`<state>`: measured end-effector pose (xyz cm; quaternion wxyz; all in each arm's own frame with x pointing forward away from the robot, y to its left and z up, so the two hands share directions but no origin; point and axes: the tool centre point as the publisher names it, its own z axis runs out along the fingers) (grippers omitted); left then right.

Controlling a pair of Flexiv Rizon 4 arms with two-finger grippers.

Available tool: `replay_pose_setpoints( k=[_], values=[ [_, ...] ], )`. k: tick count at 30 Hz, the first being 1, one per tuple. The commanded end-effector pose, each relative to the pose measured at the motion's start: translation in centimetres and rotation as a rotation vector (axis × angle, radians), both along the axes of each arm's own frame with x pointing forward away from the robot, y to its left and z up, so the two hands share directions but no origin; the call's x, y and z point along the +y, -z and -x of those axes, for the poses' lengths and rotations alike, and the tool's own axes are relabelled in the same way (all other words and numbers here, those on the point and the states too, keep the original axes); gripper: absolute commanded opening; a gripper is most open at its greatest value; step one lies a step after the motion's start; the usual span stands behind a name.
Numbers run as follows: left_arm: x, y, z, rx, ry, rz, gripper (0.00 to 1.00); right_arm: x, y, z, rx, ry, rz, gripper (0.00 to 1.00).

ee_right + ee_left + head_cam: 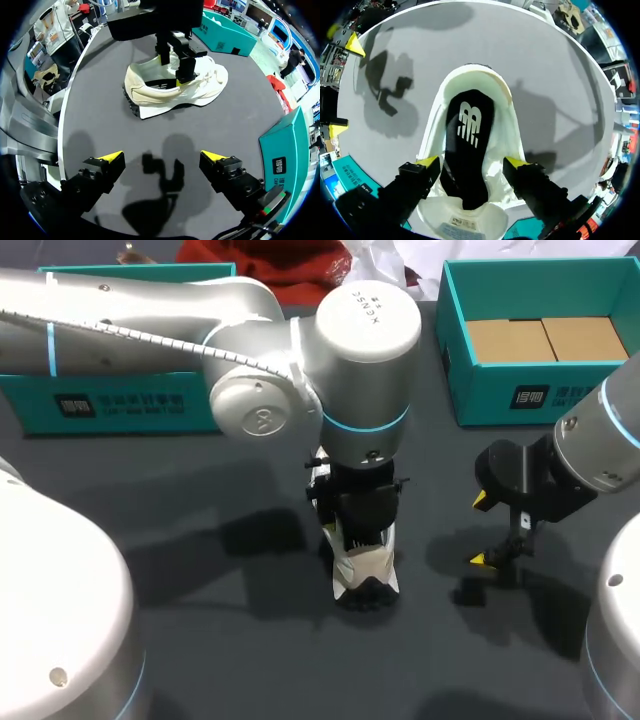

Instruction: Take the shoe out of the shoebox, open the shoe tongue, remove and reinsert the insole, then place the shoe into the shoebox

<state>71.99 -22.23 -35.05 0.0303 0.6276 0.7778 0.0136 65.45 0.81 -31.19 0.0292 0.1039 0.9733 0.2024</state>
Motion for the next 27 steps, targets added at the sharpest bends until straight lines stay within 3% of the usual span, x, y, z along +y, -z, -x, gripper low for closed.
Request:
replay_pose_setpoints(
  k=[1,12,27],
  values=[
    [0.4,-0.4,-0.2,0.018,0.007,0.01,1.0,-0.1,0.0,0.2,-0.003,0.001,0.001,1.0],
    [-0.3,-0.7,0.0,0.031,0.043,0.029,1.0,-0.1,0.0,0.2,-0.003,0.001,0.001,1.0],
    [0.7,-2.2,-4.0,0.045,-0.005,0.056,1.0,-0.1,0.0,0.2,-0.003,0.001,0.001,1.0]
  ],
)
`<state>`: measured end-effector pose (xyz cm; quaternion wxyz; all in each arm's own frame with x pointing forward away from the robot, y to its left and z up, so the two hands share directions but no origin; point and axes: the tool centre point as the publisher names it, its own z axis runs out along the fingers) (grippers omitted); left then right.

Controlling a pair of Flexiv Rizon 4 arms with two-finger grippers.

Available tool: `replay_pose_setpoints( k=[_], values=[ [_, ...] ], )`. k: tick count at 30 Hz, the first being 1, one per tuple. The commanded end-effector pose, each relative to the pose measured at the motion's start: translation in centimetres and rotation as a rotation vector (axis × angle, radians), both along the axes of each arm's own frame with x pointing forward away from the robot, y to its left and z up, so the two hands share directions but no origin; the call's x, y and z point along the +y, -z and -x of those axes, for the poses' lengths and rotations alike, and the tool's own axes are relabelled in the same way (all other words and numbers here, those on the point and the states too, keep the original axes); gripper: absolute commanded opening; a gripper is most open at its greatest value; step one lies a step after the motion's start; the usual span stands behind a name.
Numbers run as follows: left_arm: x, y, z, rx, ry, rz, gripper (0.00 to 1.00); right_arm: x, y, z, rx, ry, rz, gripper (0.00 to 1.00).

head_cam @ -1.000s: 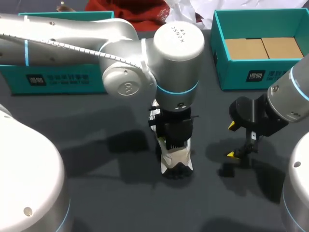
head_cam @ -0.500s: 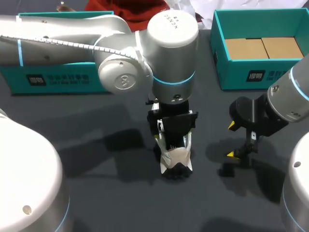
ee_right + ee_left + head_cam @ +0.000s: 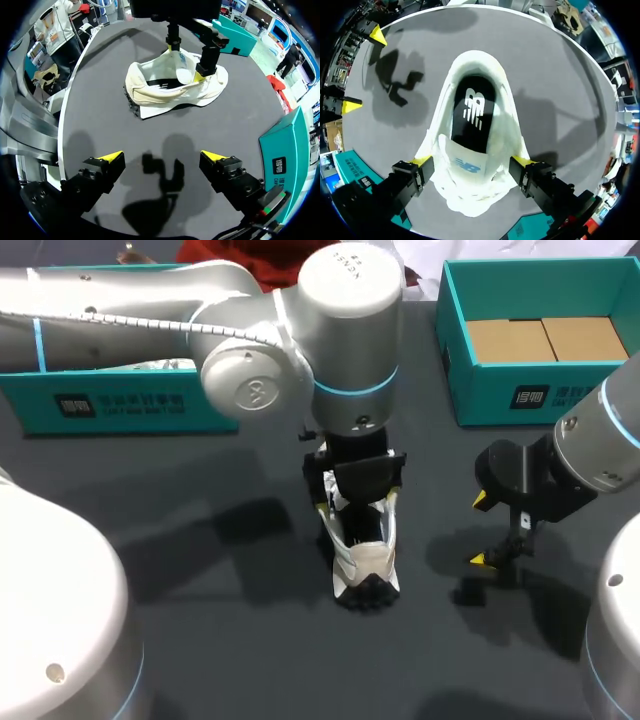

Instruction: Take the shoe out of the shoebox, open the shoe tongue, remove and reinsert the insole, then place the shoe into the shoebox

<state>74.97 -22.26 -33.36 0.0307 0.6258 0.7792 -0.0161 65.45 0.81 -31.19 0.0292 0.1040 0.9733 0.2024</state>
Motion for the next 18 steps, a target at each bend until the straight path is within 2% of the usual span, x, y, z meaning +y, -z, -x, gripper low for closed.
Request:
replay_pose_setpoints(
  k=[1,9,15,17,18],
  values=[
    [0.8,-0.7,-1.3,0.008,-0.007,0.011,1.0,-0.1,0.0,0.2,-0.003,0.001,0.001,1.0],
    [1.8,-2.1,-3.3,-0.023,-0.054,0.01,1.0,-0.1,0.0,0.2,-0.003,0.001,0.001,1.0],
    [2.8,-4.4,-4.5,-0.037,-0.075,0.027,1.0,-0.1,0.0,0.2,-0.003,0.001,0.001,1.0],
    [3.2,-5.3,-4.9,-0.018,-0.072,0.044,0.94,-0.1,0.0,0.2,-0.003,0.001,0.001,1.0],
    [3.4,-5.8,-5.1,-0.014,-0.072,0.047,0.86,-0.1,0.0,0.2,-0.003,0.001,0.001,1.0]
  ],
)
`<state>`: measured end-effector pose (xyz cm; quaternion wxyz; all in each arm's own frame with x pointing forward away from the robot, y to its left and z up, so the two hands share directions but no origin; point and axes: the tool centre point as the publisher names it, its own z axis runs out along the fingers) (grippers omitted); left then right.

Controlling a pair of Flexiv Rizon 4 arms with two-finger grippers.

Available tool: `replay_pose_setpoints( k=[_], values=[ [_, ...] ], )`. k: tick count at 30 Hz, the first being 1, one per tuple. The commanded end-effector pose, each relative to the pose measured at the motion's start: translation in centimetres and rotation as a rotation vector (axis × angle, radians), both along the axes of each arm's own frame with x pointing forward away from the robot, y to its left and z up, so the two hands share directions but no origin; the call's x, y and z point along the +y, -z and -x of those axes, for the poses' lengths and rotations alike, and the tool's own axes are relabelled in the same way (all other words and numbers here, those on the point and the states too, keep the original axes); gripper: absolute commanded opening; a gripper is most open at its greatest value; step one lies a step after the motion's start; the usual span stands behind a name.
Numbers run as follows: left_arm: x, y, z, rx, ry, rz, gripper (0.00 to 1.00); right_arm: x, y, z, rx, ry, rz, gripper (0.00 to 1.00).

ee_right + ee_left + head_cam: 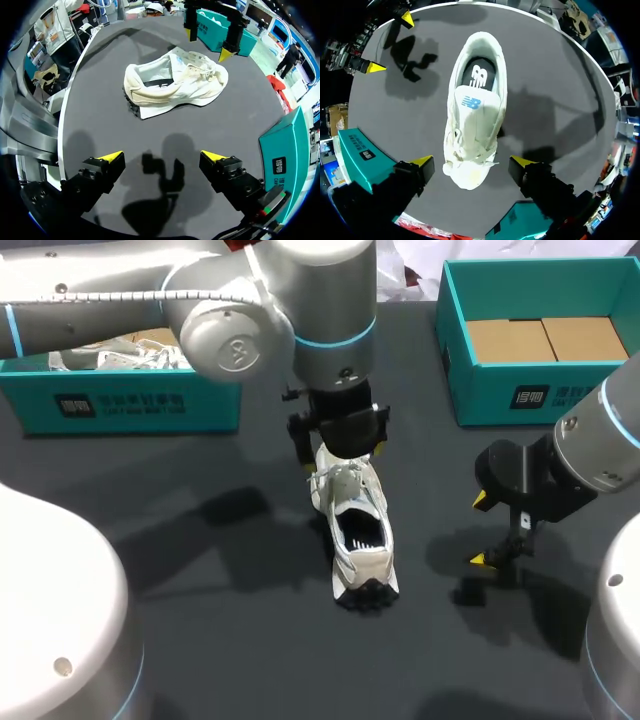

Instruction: Take the shoe out of the shoebox, open the shoe tongue, remove and reinsert the insole, then place the shoe into the shoebox

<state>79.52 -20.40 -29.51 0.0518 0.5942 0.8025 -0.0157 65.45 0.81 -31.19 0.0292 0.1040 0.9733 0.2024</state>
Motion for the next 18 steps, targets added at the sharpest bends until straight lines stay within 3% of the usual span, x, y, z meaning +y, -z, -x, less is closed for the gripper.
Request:
replay_pose_setpoints(
  k=[1,4,9,18],
  values=[
    [1.7,-2.3,-0.8,0.029,0.01,0.028,0.8,-0.1,0.0,0.2,-0.003,0.001,0.001,1.0],
    [2.0,-3.4,-1.6,0.064,0.035,0.039,0.5,-0.1,0.0,0.2,-0.003,0.001,0.001,1.0],
    [2.5,-4.5,-2.3,0.094,0.062,0.044,0.35,-0.1,0.0,0.2,-0.003,0.001,0.001,1.0],
    [1.9,-4.3,-0.8,0.116,0.103,0.054,0.26,-0.1,0.0,0.2,-0.003,0.001,0.001,1.0]
  ],
)
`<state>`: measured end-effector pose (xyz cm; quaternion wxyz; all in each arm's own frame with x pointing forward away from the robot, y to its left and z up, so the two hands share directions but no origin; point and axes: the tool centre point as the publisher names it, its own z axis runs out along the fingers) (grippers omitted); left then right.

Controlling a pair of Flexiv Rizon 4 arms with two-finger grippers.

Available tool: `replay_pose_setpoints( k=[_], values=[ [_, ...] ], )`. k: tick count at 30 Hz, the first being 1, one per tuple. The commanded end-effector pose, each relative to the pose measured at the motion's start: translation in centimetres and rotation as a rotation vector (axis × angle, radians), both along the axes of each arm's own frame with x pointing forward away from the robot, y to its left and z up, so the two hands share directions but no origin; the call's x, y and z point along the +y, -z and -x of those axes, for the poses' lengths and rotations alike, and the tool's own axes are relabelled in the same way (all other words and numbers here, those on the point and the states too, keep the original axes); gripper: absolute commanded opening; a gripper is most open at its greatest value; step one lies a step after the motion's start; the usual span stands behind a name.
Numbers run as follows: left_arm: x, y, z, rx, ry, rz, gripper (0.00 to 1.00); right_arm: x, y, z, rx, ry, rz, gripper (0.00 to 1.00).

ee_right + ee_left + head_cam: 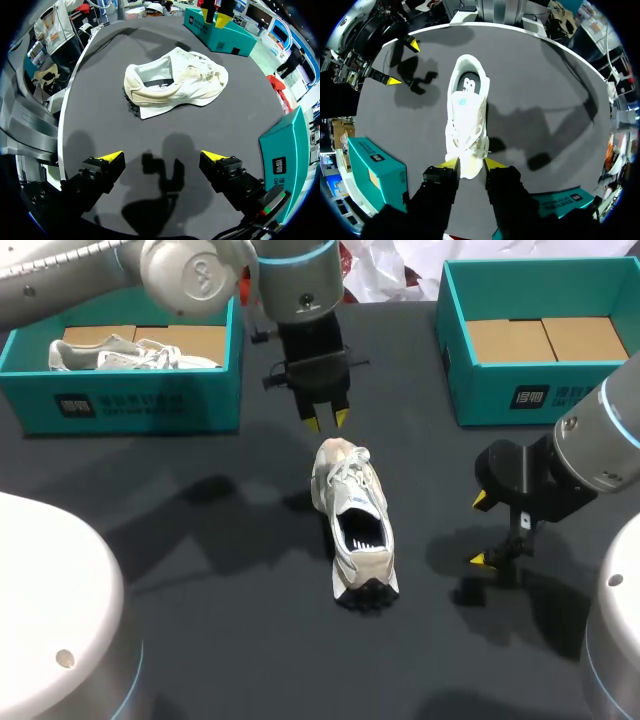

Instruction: Take the shoe out of the shoebox, open the shoe tongue, remove and reinsert the insole, then place the shoe into the shoebox

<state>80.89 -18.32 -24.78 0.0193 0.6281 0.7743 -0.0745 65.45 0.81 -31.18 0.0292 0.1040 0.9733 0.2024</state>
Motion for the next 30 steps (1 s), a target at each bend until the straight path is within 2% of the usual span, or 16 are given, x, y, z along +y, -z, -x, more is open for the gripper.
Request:
replay_pose_setpoints(
  k=[1,7,16,23,26,30],
  values=[
    [-0.4,0.6,0.8,0.002,0.014,0.0,0.26,-0.1,0.0,0.2,-0.003,0.001,0.001,1.0],
    [-1.4,2.6,2.5,0.041,0.048,0.001,0.26,-0.1,0.0,0.2,-0.003,0.001,0.001,1.0],
    [-3.7,6.4,6.2,0.057,0.085,0.005,0.27,-0.1,0.0,0.2,-0.003,0.001,0.001,1.0],
    [-3.9,9.0,8.3,0.079,0.086,-0.007,0.26,-0.1,0.0,0.2,-0.003,0.001,0.001,1.0],
    [-3.8,9.1,8.7,0.081,0.087,-0.005,0.25,-0.1,0.0,0.2,-0.003,0.001,0.001,1.0],
    [-3.6,7.8,8.9,0.061,0.083,0.023,0.25,-0.1,0.0,0.2,-0.003,0.001,0.001,1.0]
  ],
)
